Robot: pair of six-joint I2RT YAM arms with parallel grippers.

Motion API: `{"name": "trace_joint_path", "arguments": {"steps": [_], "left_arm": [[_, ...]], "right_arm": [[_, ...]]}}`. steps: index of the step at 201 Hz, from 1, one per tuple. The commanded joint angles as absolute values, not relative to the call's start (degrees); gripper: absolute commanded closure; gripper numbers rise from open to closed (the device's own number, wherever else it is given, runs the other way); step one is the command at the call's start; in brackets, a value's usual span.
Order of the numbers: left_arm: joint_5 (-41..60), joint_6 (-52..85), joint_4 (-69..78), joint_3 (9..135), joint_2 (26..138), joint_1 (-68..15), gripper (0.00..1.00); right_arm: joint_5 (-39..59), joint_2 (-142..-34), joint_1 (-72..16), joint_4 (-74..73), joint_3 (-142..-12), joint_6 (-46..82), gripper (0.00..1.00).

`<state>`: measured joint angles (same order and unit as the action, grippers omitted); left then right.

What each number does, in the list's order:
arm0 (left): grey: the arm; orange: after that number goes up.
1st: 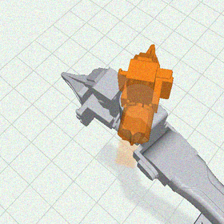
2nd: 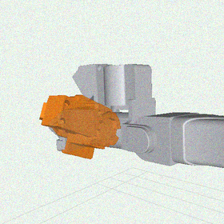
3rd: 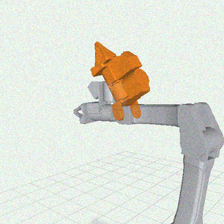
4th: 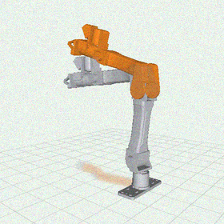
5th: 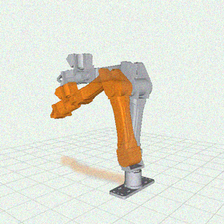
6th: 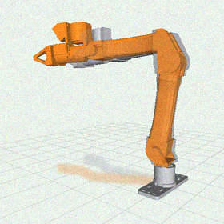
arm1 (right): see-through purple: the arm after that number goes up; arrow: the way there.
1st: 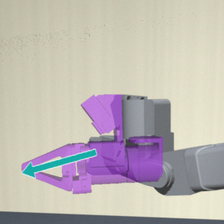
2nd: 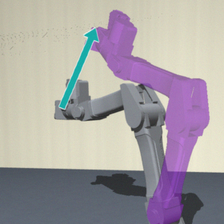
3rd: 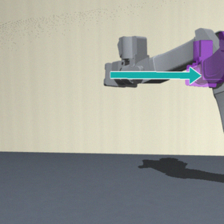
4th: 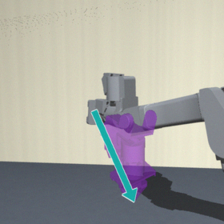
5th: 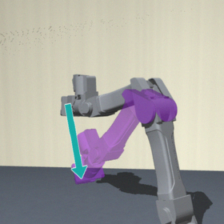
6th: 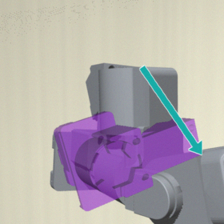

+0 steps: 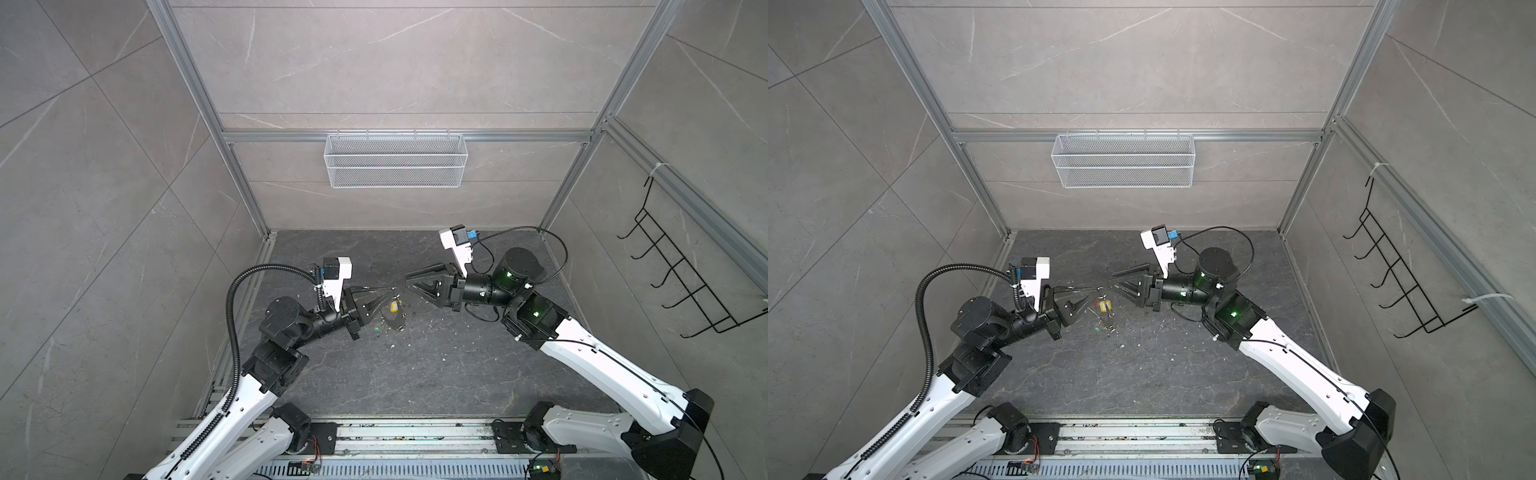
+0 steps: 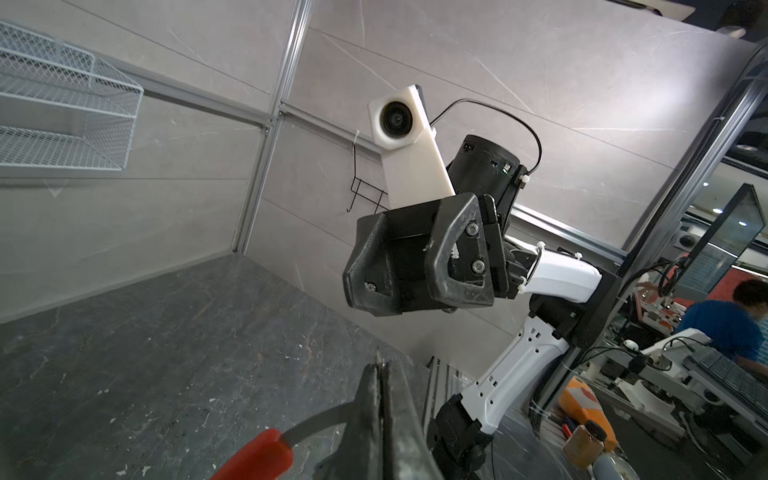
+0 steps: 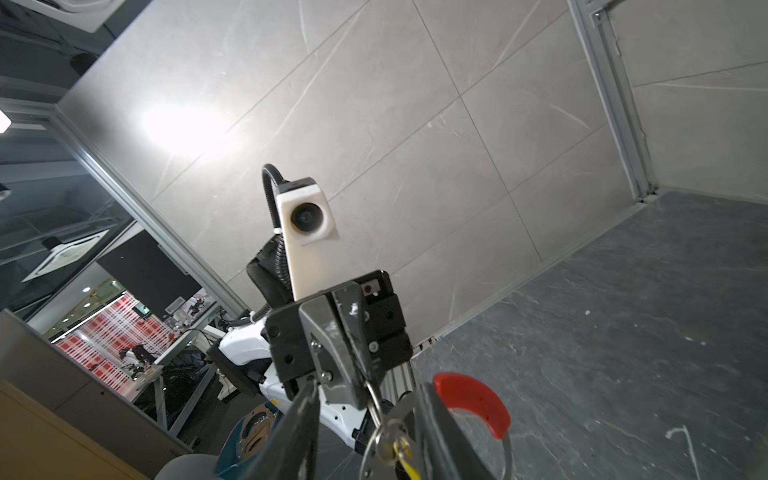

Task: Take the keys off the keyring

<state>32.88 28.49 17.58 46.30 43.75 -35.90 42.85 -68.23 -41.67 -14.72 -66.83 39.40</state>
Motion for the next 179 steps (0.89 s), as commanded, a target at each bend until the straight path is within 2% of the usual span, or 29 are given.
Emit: {"name": "trace_joint_path", "arguments": {"steps": [1,79,125,151,179], "left_arm": [[30.7,29.2,23.9,46.5,43.1,-36.1,1.0],[27.9,28.9,25.2,46.0,42.4,-36.1,1.0],[28.3,29.2,25.2,46.0,42.1,-36.1,1.0],[28.5,29.1,25.2,45.9,42.0,-36.1,1.0],[28.6,29.2,25.2,45.9,41.9,-36.1,1.0]], "right_arm": [[45.6,-69.8,-42.4,-21.4,-66.7,43.1,0.62],[47.3,-71.3,-44.6,-18.4,-67.8,40.5,0.7],[42.9,-70.0,-44.7,-14.2,-67.5,37.1,0.7],[40.2,-68.2,-44.7,-12.0,-67.5,34.7,0.64],[35.6,-66.2,-44.7,-9.5,-66.9,32.5,0.64]]}}
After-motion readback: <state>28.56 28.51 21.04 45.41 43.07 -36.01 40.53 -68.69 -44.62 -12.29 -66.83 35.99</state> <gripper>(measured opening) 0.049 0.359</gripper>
